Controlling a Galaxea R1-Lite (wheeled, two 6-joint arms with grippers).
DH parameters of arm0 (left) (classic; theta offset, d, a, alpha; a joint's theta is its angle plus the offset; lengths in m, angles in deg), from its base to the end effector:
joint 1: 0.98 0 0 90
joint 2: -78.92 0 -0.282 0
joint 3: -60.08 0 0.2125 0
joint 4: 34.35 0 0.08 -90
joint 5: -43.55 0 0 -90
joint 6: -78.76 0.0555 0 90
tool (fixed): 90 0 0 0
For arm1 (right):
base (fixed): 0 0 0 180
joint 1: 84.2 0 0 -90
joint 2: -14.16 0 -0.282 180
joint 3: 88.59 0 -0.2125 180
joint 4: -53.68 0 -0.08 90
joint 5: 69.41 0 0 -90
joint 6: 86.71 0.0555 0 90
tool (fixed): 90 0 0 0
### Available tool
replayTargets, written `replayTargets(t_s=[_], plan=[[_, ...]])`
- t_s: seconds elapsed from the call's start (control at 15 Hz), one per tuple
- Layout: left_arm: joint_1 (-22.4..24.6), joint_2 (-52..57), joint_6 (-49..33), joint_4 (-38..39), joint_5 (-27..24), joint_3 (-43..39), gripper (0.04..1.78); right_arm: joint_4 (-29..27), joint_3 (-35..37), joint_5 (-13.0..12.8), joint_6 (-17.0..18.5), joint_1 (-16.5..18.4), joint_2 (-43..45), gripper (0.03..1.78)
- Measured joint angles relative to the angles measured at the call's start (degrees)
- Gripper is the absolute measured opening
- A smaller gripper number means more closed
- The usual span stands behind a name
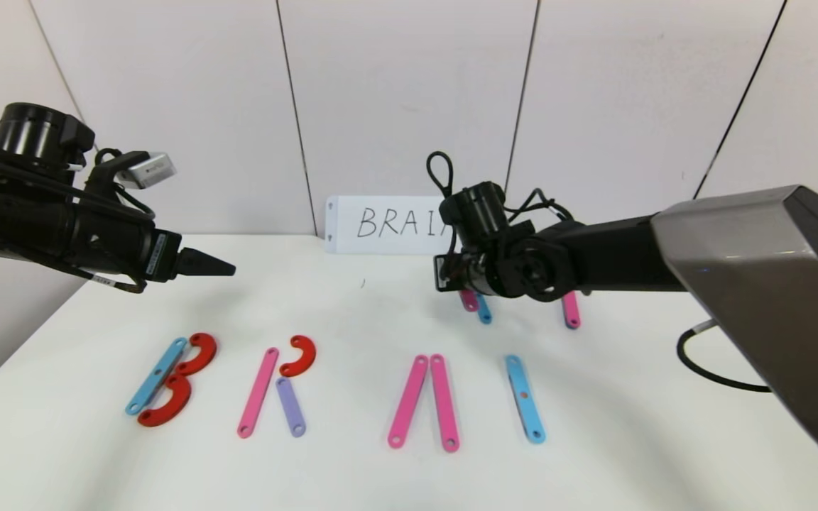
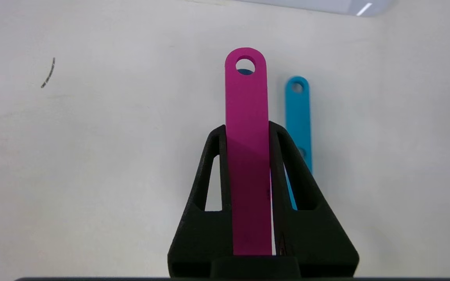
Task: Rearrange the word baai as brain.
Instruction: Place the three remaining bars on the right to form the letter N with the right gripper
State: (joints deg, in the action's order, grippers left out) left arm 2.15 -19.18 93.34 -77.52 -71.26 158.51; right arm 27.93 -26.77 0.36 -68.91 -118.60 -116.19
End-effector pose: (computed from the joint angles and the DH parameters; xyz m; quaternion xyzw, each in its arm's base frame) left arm 0.3486 -0.0043 0.1918 0.0286 0.3293 -0.2186 0.9181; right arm 0.4189 0.2635 0.0889 -0.0021 0.3033 0.0706 0.9503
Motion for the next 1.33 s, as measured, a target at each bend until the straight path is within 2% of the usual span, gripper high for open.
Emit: replayTargets(t_s=[0.47, 0.67, 0.8, 1.07, 1.33], plan=[[0.0, 0.0, 0.0, 0.0, 0.0, 0.0, 1.74, 0.9, 23.2, -0.9, 5.9, 0.8, 15.7, 0.30], [0.0, 0.0, 0.0, 0.0, -0.1, 0.0, 1.74, 1.6, 31.8, -1.0, 6.9, 1.0, 21.1, 0.30], [-0.1, 0.0, 0.0, 0.0, -0.1, 0.1, 1.74, 4.7, 37.1, -1.0, 7.5, 1.5, 23.6, 0.30], [-0.3, 0.0, 0.0, 0.0, -0.1, 0.0, 1.74, 10.3, 44.5, -1.0, 7.8, 3.1, 25.3, 0.30], [-0.4, 0.0, 0.0, 0.0, -0.1, 0.0, 1.74, 13.7, 48.8, -0.4, 7.8, 4.4, 25.3, 0.30]])
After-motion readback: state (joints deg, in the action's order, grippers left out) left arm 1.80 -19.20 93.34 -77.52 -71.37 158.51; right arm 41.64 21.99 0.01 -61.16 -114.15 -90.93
